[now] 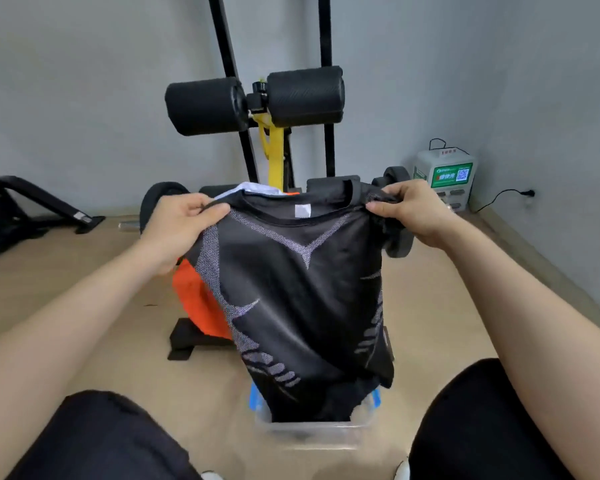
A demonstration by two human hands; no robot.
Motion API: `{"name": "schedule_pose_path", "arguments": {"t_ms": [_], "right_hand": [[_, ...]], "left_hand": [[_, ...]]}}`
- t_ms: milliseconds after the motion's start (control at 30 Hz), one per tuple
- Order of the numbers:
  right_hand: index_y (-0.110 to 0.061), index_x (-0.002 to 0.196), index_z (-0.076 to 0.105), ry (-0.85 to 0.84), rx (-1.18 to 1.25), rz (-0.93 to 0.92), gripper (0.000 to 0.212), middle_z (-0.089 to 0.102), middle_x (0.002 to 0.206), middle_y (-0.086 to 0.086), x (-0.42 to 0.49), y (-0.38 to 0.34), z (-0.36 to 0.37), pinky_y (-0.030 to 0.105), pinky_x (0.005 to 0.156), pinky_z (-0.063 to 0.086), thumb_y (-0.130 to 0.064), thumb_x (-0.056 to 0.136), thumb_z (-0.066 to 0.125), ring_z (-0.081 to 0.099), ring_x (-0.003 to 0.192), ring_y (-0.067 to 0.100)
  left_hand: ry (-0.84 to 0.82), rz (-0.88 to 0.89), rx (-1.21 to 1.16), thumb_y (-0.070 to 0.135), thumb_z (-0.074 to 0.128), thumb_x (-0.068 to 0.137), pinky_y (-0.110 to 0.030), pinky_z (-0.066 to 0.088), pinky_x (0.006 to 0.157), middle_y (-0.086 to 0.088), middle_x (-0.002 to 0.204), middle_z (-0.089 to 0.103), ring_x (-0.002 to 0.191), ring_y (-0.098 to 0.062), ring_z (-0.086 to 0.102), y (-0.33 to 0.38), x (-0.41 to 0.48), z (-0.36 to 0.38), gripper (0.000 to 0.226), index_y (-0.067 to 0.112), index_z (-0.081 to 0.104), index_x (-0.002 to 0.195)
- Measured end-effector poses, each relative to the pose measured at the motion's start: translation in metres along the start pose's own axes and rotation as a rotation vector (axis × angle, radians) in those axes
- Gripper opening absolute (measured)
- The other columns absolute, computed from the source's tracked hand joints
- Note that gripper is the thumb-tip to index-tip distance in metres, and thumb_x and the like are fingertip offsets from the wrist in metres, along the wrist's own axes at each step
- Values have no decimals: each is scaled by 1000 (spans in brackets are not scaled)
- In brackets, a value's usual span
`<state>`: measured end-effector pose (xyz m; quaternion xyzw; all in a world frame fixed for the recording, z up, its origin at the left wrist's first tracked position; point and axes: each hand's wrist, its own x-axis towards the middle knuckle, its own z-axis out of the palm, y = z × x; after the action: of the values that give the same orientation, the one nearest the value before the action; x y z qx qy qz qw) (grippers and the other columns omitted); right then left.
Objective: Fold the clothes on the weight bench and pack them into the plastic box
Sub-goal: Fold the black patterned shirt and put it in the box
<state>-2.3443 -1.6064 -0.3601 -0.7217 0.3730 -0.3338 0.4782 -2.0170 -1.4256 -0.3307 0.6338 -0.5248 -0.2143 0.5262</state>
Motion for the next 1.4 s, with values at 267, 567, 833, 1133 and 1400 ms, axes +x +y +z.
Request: {"name": "schedule_pose_path", "arguments": {"t_ms": [267, 567, 833, 1133, 1400], "right_hand": [[-8, 75, 62, -119, 184, -25, 19, 52, 49, -4, 20, -56, 44, 16, 36, 30, -12, 92, 66, 41, 37, 5], [-9, 88, 62, -75, 438, 185, 12, 72, 83, 9, 104, -122, 71, 18, 37, 48, -7, 98, 56, 74, 67, 20], [-3, 87, 63, 143, 516, 117, 6, 61, 112, 19, 191, -118, 87, 38, 66, 63, 0, 92, 64, 63, 105, 32], [-17, 81, 60, 211, 343, 23, 20, 59, 80, 5, 292, -114, 112, 37, 69, 48, -2, 94, 61, 58, 76, 22], [-18, 88, 69, 164, 250, -93, 13, 58, 87, 7, 370, -50, 142, 26, 60, 37, -10, 95, 62, 45, 78, 21]], "left_hand": [[7, -143, 97, 22, 70, 92, -33, 55, 86, -18, 99, 75, 87, -24, 67, 1, 16, -88, 21, 2, 74, 99], [270, -79, 234, 27, 73, 91, -27, 45, 67, 0, 68, 69, 63, -12, 59, -9, 100, -126, 20, 17, 69, 74], [393, -36, 424, 43, 74, 84, -28, 39, 62, -2, 66, 65, 61, -19, 53, -35, 184, -138, 29, 18, 69, 70], [459, -92, 547, 50, 68, 87, -40, 54, 85, -5, 90, 72, 91, -29, 66, -80, 277, -132, 32, 19, 72, 83], [630, -153, 671, 49, 59, 95, -39, 50, 79, -10, 95, 71, 96, -37, 65, -141, 335, -113, 31, 21, 68, 85]]}}
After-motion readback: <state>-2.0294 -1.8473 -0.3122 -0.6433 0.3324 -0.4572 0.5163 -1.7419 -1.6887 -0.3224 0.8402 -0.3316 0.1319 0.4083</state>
